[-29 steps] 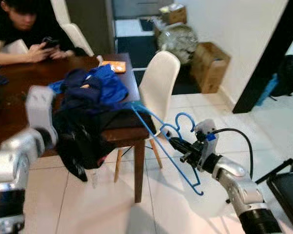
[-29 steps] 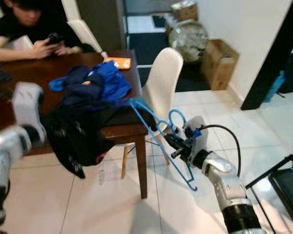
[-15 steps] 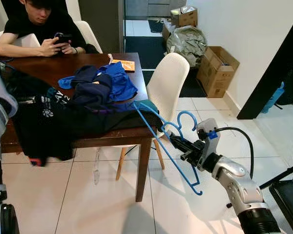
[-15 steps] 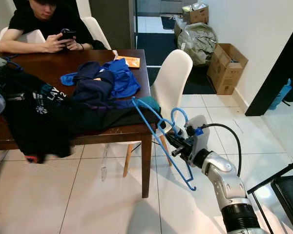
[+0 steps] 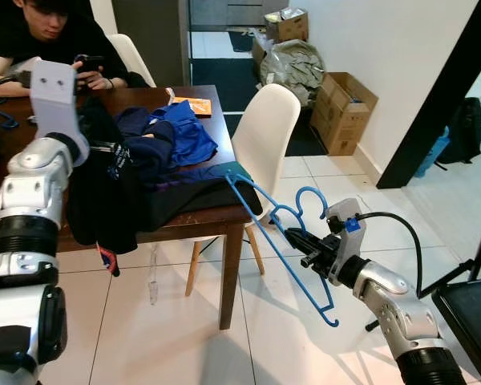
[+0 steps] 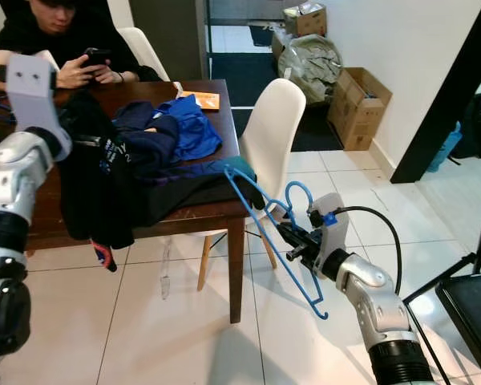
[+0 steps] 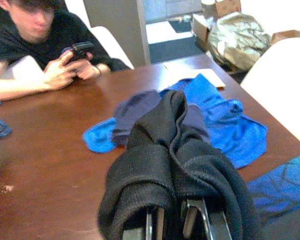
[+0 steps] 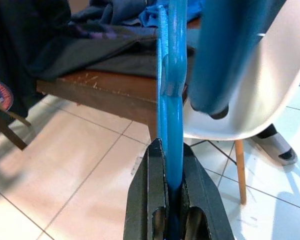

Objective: Hang hanger

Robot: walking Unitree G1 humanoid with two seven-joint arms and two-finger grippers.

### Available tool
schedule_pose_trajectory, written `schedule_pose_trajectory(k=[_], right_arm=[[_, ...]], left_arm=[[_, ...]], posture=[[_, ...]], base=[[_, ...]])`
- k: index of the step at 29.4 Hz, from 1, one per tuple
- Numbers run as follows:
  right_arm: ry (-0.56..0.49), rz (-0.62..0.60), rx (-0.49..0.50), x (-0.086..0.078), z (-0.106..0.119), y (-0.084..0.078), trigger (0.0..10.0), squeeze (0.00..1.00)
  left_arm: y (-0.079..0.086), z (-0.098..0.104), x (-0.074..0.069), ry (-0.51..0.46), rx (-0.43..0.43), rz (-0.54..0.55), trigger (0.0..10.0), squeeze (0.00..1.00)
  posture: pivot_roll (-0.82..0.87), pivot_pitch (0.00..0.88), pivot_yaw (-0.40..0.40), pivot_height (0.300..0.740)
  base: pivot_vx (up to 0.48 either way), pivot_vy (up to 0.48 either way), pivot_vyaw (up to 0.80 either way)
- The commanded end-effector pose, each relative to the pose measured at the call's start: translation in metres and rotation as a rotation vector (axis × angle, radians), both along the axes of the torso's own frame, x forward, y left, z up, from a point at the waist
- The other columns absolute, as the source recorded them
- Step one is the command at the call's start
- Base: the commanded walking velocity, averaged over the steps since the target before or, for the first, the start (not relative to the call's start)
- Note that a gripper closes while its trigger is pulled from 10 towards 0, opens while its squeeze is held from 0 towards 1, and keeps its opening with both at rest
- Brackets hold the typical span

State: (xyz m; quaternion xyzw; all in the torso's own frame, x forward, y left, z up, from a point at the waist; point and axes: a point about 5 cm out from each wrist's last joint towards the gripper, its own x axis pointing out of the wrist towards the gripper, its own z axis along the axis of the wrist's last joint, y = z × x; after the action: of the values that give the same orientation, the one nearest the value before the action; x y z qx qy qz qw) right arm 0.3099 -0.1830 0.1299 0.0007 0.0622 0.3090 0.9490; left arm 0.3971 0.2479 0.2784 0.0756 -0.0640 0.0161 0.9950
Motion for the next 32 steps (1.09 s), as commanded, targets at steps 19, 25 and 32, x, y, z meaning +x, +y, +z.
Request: schedule_pose_trajectory(k=[19,25,32], right_arm=[[0.012,-0.014,-0.034,-0.008,0.005,-0.006,10.0,0.0],[0.012,-0.015,-0.028,-0.008,0.005,-0.005,10.0,0.0],[0.014,-0.022,-0.002,-0.007,0.005,-0.002,10.0,0.0]], left_arm=[[-0.046,-0.1,0.005,0.323,0.028,-0.203,10.0,1.0],[-0.041,-0.1,0.004,0.351,0.13,-0.207,10.0,1.0],[-0.025,-0.086,-0.002,0.436,0.627,-0.281,10.0,1.0]], posture=[[-0.05,0.151,-0.025,0.74],[-0.04,0.151,-0.02,0.74],[-0.01,0.148,-0.014,0.74]], base=[[0.0,0.0,0.0],[0.0,0.0,0.0],[0.0,0.0,0.0]])
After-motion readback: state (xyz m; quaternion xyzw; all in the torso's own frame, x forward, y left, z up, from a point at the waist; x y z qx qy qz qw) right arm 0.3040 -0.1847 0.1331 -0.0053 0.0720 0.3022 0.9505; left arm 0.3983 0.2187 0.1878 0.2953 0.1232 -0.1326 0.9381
